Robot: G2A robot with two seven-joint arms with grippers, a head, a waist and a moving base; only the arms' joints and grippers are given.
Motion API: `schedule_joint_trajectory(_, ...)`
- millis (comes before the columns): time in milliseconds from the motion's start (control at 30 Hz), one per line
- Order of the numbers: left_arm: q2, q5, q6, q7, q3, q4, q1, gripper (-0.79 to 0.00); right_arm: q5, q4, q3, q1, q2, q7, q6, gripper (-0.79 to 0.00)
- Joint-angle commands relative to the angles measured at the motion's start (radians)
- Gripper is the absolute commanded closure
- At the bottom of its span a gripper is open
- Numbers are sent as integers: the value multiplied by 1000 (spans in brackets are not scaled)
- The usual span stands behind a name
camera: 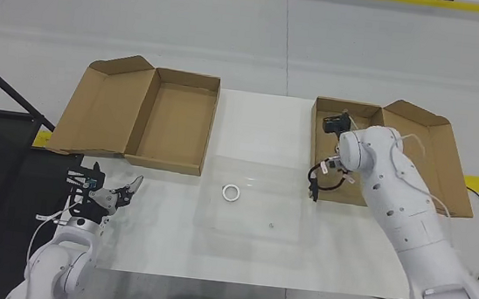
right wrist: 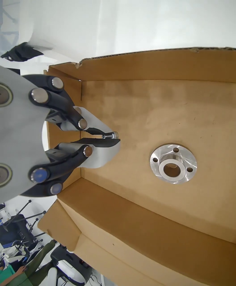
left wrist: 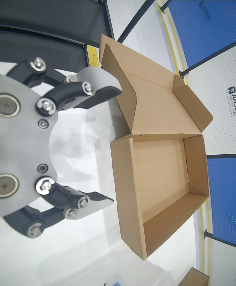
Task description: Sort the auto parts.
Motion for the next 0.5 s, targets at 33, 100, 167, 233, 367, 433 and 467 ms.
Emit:
schedule_joint_trajectory(33,0,0,0,0,0,0,0,-785,19,60,-8,15,-12,-21,-13,0)
schedule_joint_trajectory(100,0,0,0,0,0,0,0,-785,28,90,-13,25,-20,-29,-20,0)
schedule_joint_trajectory(167,0,0,0,0,0,0,0,-785,36,114,-18,33,-27,-34,-24,0)
schedule_joint_trajectory(233,0,0,0,0,0,0,0,-785,38,134,-23,39,-34,-39,-26,0)
schedule_joint_trajectory(367,0,0,0,0,0,0,0,-785,42,162,-27,46,-44,-48,-24,-105)
schedule_joint_trajectory(433,0,0,0,0,0,0,0,-785,40,169,-27,48,-47,-50,-23,-120)
schedule_joint_trajectory(467,0,0,0,0,0,0,0,-785,40,172,-27,48,-48,-49,-24,-123)
